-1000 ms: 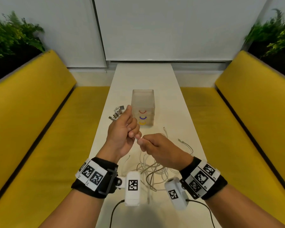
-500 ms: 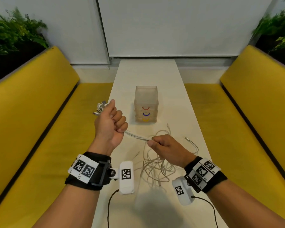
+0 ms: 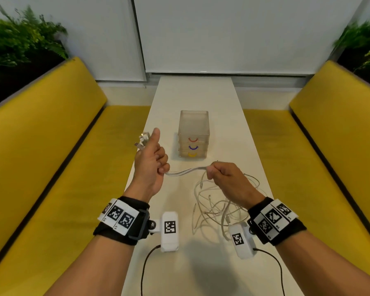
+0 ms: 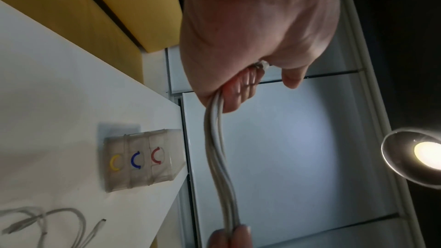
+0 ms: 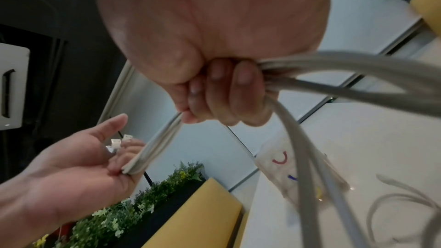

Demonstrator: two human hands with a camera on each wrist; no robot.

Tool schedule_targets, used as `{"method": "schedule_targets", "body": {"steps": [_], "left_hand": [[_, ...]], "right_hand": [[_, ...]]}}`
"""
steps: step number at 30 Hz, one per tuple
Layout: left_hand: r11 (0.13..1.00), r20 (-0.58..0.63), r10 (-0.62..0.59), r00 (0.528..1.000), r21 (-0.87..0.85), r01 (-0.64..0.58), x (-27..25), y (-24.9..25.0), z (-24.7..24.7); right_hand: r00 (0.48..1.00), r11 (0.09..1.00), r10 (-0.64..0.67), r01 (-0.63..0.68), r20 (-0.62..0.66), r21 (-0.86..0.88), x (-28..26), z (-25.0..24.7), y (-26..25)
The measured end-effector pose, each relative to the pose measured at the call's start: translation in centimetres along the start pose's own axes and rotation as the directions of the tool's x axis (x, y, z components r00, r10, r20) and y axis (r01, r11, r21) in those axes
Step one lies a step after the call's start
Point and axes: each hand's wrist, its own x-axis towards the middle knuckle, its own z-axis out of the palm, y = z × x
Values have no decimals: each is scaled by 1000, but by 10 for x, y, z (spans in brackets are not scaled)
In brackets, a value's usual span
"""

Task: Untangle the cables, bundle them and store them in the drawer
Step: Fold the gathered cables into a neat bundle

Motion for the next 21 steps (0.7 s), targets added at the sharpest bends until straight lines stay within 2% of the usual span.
{"method": "schedule_targets", "body": {"steps": [6,9,12,15,21], "left_hand": [[980,78,25,997,193,-39,-5,-15,14],[931,119,23,993,361,-64,-10,-25,21],[878,210,-9,978,470,-93,-15,-36,24],[868,275,-8,962,480,-130,-22,-44,27],[854,270,77,960,479,-203,-27,-53,29]], "right_hand": [[998,998,30,-34,-64,-55,7,-7,-29],[1000,999,5,-6,-10,-50,9,-8,-45],[997,1000,9,-8,80,-20,8,-9,-57],[989,1000,23,-26,147,18,9,-7,-63],[976,985,100,-125,195,121,9,-1,-56]]}}
